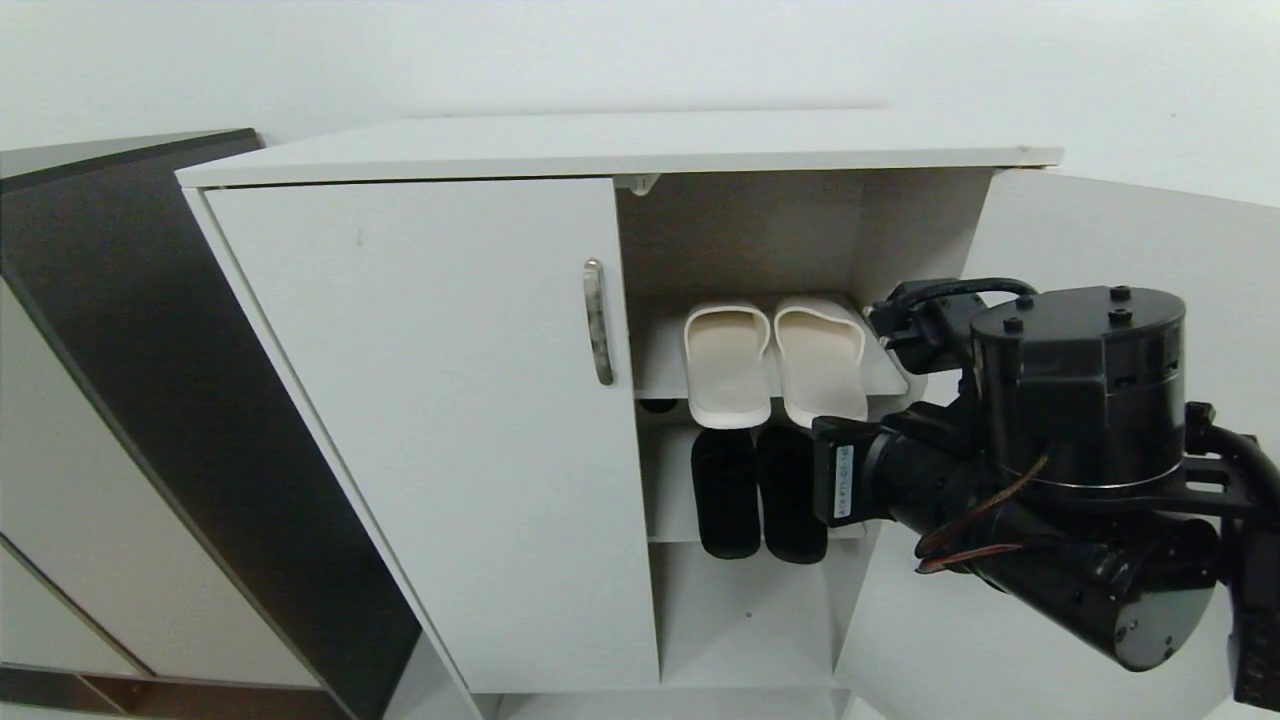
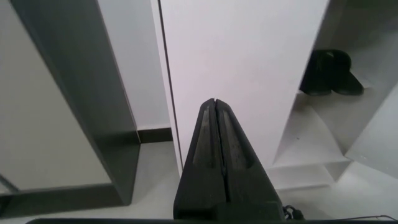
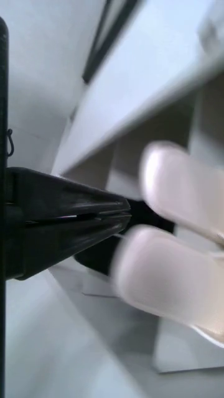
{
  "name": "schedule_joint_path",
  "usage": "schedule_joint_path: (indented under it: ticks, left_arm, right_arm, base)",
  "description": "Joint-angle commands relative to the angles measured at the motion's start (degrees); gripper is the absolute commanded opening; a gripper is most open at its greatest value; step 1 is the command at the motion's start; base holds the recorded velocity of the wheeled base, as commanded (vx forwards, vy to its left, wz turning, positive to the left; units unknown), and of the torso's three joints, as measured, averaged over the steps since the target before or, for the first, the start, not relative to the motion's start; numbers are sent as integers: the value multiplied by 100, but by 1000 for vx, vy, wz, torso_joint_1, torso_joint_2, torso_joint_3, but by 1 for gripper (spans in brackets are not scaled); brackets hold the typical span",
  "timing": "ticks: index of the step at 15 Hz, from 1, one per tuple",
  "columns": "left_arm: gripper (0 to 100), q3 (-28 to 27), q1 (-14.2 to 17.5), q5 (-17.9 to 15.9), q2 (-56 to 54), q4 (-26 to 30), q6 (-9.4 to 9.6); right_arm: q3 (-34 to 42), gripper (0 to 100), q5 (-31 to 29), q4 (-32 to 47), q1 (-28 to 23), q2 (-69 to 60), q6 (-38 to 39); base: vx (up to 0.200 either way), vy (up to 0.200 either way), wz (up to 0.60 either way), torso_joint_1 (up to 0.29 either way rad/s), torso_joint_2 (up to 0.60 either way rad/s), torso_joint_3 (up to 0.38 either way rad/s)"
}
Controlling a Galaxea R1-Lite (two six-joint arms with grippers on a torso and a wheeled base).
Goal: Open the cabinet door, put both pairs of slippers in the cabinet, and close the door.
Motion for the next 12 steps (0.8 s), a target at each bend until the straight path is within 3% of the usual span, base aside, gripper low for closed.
schedule_joint_path:
  ticks: [1,10,12]
  left_arm:
    - [0,0,0,-2,7,0,0]
    - [0,0,0,-2,7,0,0]
    - [0,0,0,-2,7,0,0]
  right_arm:
    - [7,0,-14,6,3,44,-5]
    - [227,0,-5,-3,-5,123,-5]
    - [288,0,13,6,3,140,-32]
  base:
    - [-200,0,0,2,-2,-2]
    - [-200,0,0,1,2,1]
    - [0,0,0,0,0,0]
